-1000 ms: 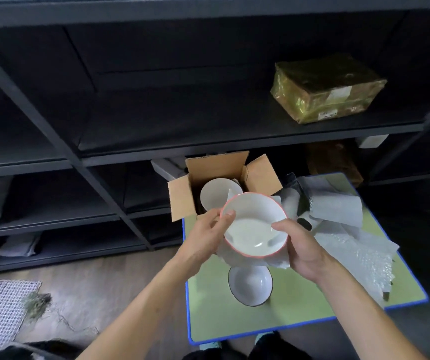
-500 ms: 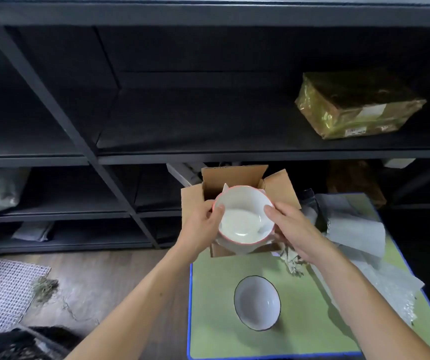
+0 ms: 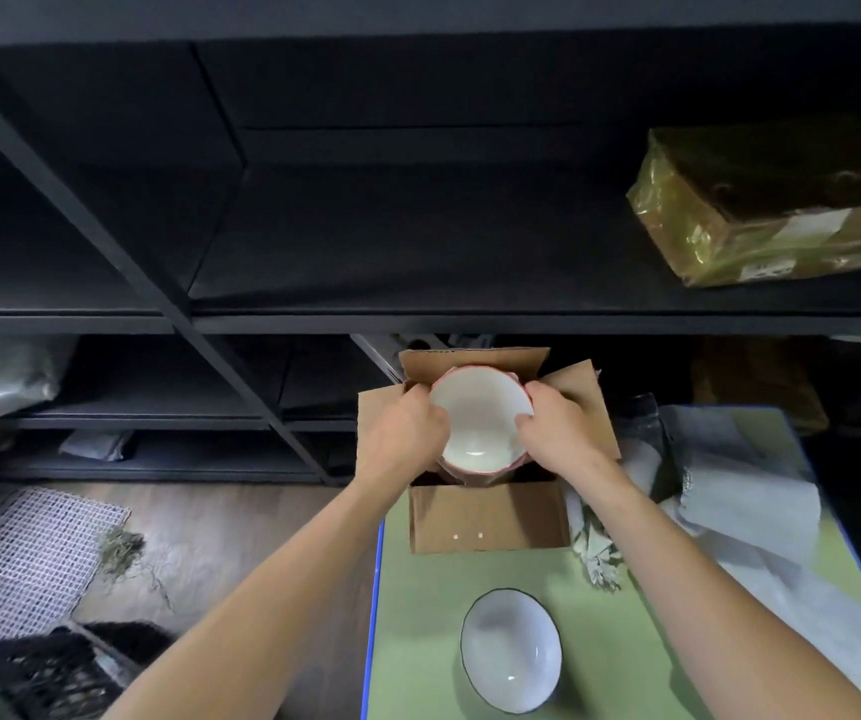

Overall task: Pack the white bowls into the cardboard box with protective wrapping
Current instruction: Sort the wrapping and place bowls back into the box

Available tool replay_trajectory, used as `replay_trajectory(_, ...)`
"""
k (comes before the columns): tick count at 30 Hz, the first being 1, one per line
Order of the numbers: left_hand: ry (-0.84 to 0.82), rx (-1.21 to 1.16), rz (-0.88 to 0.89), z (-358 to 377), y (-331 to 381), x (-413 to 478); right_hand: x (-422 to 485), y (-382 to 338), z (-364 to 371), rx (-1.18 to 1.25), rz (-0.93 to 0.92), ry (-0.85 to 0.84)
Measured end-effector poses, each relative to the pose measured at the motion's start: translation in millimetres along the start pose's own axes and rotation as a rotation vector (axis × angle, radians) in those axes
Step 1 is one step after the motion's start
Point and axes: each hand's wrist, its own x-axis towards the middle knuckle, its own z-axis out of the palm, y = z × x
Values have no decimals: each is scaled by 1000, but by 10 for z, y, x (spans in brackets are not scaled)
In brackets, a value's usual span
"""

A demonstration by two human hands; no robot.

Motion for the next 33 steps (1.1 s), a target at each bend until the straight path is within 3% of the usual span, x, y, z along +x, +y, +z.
replay_trajectory(13,-53,276,-21,45,81,35,49,-72,158,-384,-60,-34)
replay_trajectory(25,-138,494,-11,111,214,39,38,-102,282,-499,-60,-37)
replay_trajectory(33,-40,689,180,131,212,-45,-2,-100,350,-595,-22,-31)
